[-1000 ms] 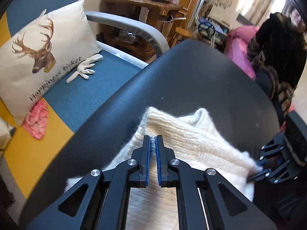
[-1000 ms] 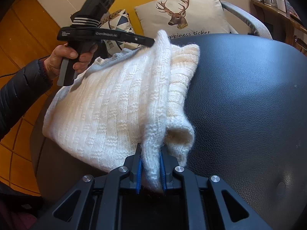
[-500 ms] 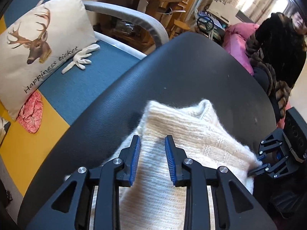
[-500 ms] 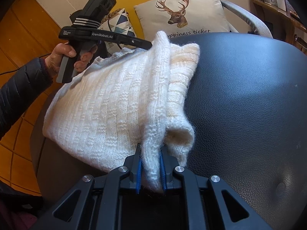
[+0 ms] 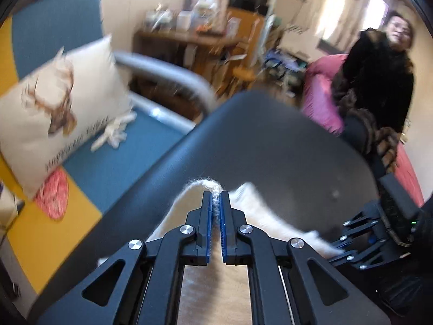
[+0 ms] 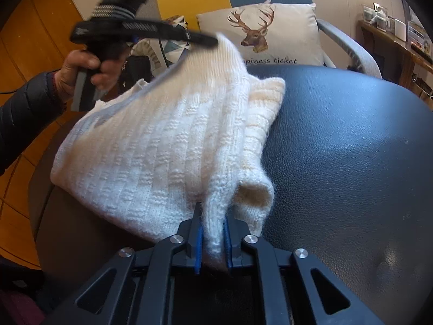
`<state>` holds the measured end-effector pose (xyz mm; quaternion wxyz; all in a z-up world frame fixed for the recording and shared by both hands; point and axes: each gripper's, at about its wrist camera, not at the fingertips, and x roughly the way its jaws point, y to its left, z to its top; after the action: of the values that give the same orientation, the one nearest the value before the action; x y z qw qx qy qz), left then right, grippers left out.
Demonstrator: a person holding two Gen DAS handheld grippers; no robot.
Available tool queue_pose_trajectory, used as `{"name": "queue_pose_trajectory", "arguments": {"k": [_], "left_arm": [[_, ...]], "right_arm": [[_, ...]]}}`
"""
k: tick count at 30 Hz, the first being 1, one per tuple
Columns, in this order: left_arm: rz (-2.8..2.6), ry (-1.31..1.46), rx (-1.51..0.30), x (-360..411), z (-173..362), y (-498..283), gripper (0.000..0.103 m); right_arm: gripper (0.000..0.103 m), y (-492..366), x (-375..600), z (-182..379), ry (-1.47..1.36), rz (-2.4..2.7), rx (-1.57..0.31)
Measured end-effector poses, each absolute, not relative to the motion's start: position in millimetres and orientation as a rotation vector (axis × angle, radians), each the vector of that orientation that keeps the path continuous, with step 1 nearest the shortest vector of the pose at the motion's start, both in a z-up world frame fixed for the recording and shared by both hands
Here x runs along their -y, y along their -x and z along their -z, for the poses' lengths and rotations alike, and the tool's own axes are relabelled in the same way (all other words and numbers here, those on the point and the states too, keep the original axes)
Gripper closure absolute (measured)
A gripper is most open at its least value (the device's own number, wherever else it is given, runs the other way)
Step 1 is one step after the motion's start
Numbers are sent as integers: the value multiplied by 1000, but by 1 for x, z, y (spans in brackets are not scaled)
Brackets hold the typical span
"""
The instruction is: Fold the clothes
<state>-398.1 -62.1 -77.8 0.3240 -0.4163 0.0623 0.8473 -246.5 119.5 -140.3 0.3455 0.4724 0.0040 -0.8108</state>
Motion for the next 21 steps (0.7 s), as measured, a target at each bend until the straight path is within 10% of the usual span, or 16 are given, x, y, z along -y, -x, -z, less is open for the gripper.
{"name": "queue_pose_trajectory", "arguments": {"k": [9,21], "left_arm": [[-2289,1299,-236,36,128,437,97],[-2433,1256,214,124,80,412,76]], "right_arm": [[95,238,-130,144,-1250,2092,45],[82,244,-144,134,-1271,2063,177]]}}
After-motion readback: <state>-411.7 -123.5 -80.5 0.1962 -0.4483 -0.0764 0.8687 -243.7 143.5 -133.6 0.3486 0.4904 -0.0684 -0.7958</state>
